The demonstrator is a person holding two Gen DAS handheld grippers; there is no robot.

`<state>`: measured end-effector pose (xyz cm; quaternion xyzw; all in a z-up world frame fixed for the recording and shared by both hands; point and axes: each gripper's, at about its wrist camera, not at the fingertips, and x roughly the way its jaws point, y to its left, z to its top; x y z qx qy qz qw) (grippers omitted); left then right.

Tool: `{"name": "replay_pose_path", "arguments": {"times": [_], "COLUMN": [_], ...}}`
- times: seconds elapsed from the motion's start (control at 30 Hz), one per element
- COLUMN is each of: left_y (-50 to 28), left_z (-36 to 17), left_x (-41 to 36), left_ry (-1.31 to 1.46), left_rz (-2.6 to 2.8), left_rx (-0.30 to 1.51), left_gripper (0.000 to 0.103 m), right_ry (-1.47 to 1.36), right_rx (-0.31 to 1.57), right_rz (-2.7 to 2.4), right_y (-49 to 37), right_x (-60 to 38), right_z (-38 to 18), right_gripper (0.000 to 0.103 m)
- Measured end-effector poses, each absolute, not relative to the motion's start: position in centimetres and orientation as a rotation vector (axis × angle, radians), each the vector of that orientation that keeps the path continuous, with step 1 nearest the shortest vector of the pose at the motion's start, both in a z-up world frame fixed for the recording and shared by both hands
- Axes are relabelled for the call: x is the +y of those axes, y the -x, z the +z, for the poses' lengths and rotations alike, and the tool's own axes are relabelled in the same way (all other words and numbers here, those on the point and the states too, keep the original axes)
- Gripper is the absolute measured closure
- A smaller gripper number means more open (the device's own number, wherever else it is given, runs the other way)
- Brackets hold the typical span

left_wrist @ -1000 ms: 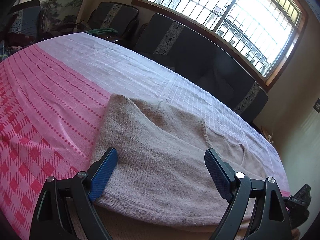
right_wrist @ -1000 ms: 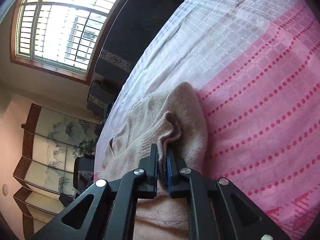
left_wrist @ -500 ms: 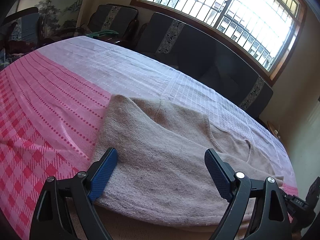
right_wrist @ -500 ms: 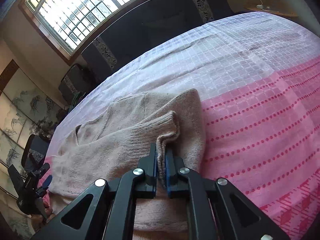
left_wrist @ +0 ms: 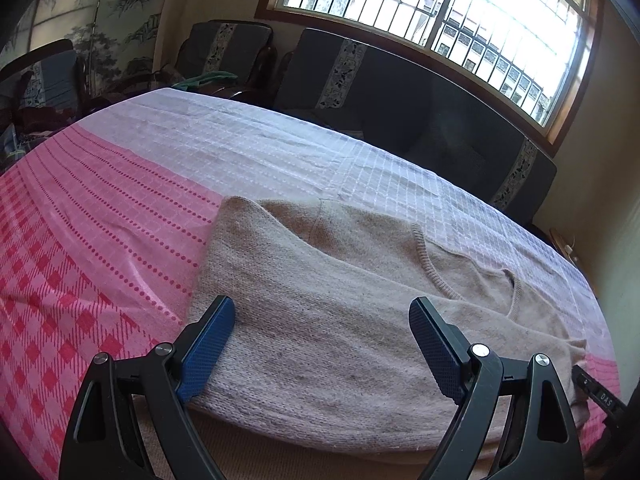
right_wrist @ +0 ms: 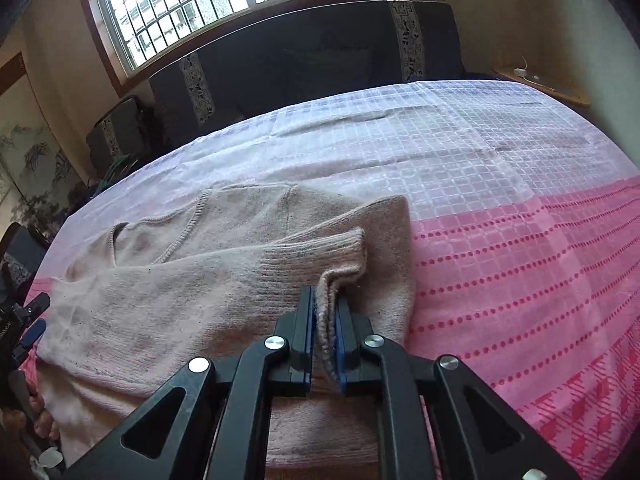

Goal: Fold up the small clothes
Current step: 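Fold the held side edge inward over the back with the right tool, release, then move both tools to the ribbed hem and grasp it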

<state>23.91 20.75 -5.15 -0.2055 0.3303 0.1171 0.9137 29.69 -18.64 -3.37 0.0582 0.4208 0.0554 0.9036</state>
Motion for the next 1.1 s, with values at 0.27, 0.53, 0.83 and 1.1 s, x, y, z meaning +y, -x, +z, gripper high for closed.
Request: {"name": "replay_pose_path", "arguments": {"times": [0.27, 0.53, 0.83, 1.1], "left_y": [-24.1, -23.3, -17.6, -4.9], "left_z": [-5.0, -4.5, -0.9, 3.7], "left_x": [19.8, 19.5, 17.4, 20.8], "left_ry": [0.359, 0.343, 0.184, 0.127], "left_rz": [0.289, 0.335, 0.241, 0.028], "left_rx": [0.687, 0.650, 0.662, 0.684], "left_gripper": [0.014, 0.014, 0.014, 0.014], "right_ry": [-0.052, -0.097, -0.061, -0.264], "right_rx": [0.870, 0.874, 0.879, 0.794], "right_rz": [0.074, 0.062, 0.050, 0.369], "right_y": [-29.6, -29.7, -30.1, -21.3], "right_x": [-17.7, -18.6, -18.1, -23.5], "right_z": [-3.3, -3.5, -3.4, 1.1], "right_gripper": [0.091, 0.084, 0.079, 0.052]}}
